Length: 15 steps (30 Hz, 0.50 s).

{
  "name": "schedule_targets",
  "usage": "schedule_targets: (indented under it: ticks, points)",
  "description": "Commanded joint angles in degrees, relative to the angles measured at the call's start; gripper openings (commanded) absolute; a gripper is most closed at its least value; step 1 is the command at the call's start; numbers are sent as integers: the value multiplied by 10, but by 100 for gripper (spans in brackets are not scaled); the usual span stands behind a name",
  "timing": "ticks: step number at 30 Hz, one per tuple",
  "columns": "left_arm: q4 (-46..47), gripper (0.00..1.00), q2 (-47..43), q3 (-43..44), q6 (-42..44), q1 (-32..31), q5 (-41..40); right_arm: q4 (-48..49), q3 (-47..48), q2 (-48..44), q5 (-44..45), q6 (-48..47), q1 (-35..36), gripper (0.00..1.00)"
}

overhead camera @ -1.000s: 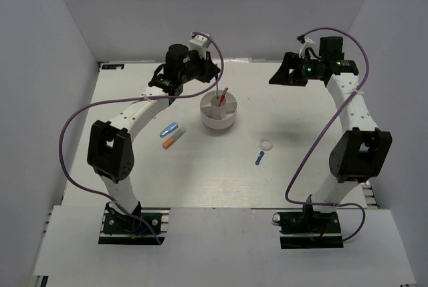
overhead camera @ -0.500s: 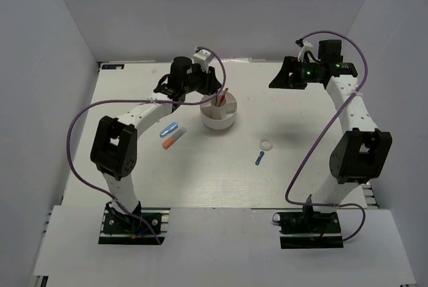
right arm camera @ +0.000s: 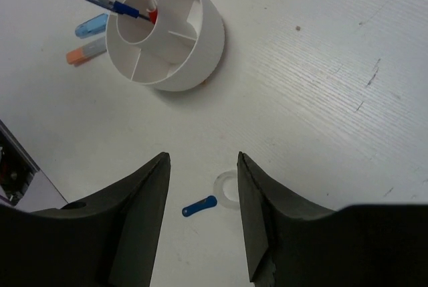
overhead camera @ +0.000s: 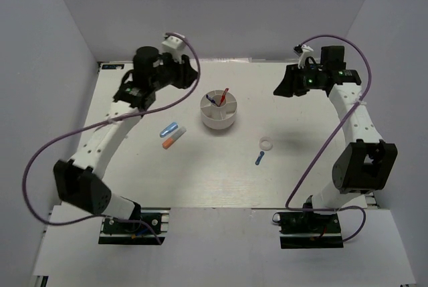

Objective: Sort the stationery into containers
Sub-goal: Place the pen in the storage box, then pick up the pen from the center of the board.

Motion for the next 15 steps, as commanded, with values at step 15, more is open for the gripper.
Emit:
schedule_targets:
  ticks: [15]
  points:
    - [-341, 47, 74, -167, 264, 137, 78, 4, -106, -141, 63, -238, 91, 52]
